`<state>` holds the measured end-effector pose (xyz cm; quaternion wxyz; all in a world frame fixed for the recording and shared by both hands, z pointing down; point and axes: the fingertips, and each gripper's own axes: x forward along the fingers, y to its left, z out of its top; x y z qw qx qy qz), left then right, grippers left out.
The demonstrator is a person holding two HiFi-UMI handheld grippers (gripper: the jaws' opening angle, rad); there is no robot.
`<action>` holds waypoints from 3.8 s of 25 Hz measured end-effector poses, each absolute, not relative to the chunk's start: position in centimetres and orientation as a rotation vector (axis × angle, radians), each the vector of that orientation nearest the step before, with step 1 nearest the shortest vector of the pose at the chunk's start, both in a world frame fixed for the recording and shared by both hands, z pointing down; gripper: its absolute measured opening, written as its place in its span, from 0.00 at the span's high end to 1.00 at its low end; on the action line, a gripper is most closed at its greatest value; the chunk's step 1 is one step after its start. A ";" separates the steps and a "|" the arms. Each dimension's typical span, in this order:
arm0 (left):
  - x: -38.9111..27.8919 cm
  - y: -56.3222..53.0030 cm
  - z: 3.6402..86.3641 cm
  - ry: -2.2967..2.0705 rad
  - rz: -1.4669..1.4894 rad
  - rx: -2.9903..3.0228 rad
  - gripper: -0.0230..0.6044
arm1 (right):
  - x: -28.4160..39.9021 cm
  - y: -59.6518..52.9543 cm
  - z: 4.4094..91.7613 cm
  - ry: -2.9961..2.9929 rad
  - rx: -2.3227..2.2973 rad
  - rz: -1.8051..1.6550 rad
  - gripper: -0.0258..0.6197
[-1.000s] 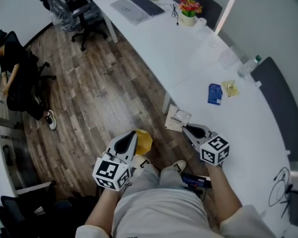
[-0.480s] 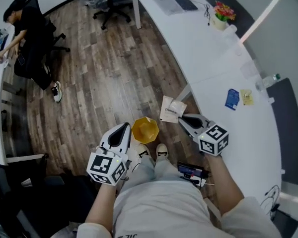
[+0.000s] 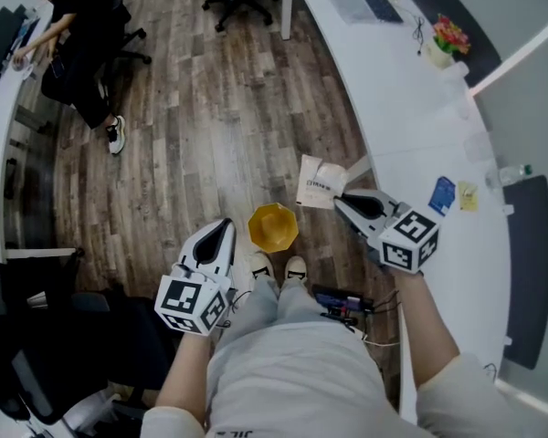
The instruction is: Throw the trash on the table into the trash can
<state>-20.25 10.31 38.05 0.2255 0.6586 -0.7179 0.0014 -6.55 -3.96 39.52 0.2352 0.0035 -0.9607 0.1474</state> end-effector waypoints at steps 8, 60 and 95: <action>-22.0 10.2 38.1 -2.011 0.003 1.767 0.96 | -8.8 -2.9 44.2 -2.569 -0.116 0.408 0.90; -22.6 9.6 78.6 -1.823 0.024 1.476 0.96 | -9.2 3.2 100.6 -2.053 -0.167 0.680 0.90; -19.6 10.2 59.4 -1.812 0.089 1.553 0.96 | -9.6 0.0 73.7 -2.209 -0.240 0.548 0.85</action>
